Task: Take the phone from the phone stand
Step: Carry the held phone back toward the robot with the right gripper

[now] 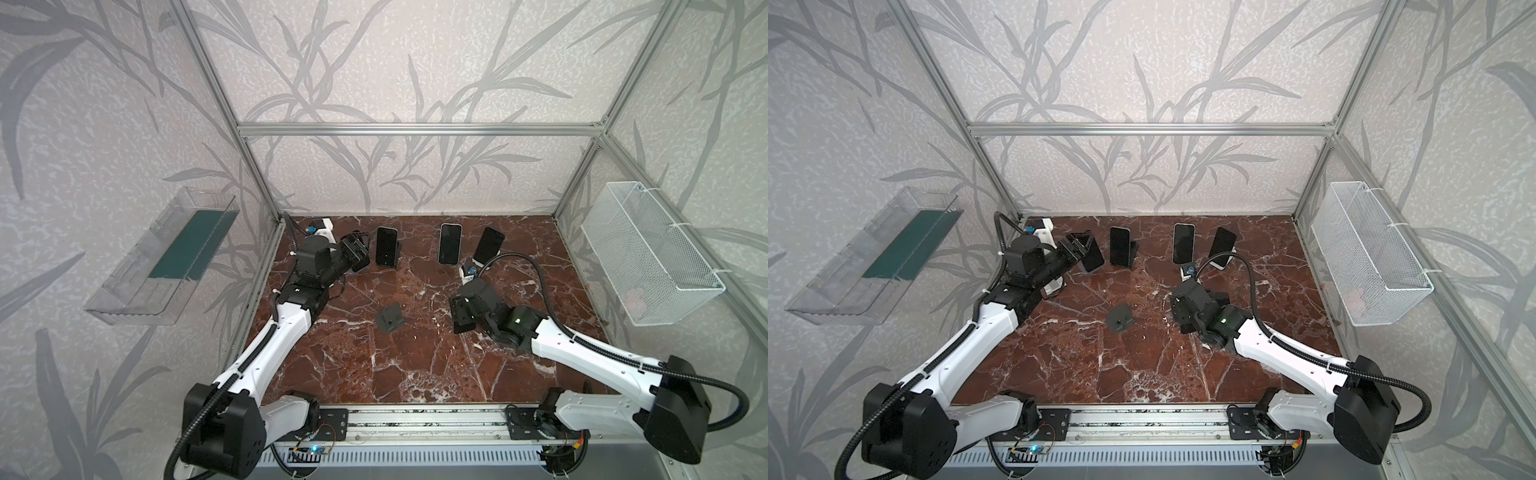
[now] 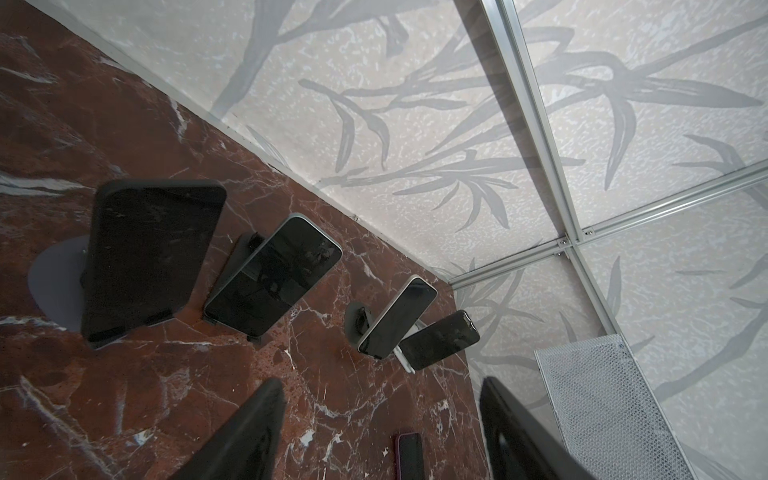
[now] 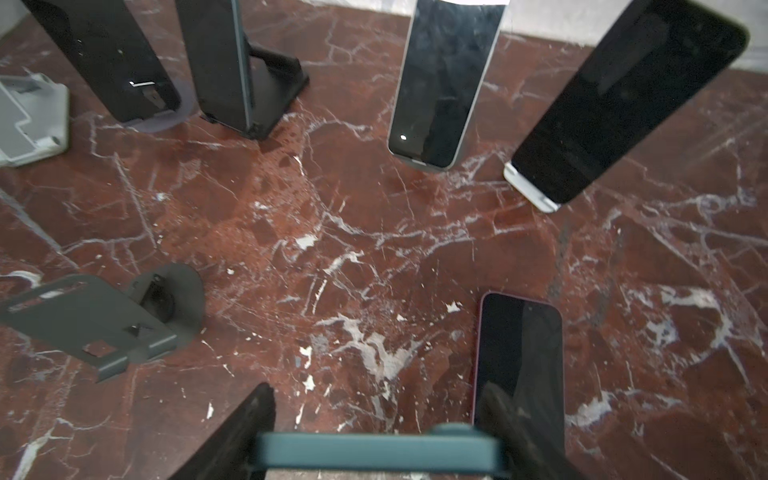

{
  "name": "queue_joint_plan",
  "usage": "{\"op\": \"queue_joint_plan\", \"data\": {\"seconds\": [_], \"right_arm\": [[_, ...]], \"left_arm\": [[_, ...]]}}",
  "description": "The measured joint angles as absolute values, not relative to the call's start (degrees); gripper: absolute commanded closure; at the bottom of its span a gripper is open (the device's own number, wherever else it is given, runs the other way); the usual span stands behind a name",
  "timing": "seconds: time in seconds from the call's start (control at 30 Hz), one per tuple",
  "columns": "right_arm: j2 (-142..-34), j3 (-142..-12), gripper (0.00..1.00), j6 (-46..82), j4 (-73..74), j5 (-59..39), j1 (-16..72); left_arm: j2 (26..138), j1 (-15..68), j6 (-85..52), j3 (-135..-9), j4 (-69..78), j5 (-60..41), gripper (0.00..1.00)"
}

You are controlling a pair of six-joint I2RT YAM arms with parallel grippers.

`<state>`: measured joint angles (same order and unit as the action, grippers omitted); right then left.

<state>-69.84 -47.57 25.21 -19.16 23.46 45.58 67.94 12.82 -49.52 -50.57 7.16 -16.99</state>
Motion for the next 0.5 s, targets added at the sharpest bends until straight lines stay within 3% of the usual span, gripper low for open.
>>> {"op": "queue_joint_plan", "data": {"seconds": [0.5], "right_arm": [[-81.23,-48.82,0.30,28.77,-20.36,19.40,40.27]], "left_arm": [[66.61,13.58,-47.83,-51.31,4.58,-16.14,0.25]]}}
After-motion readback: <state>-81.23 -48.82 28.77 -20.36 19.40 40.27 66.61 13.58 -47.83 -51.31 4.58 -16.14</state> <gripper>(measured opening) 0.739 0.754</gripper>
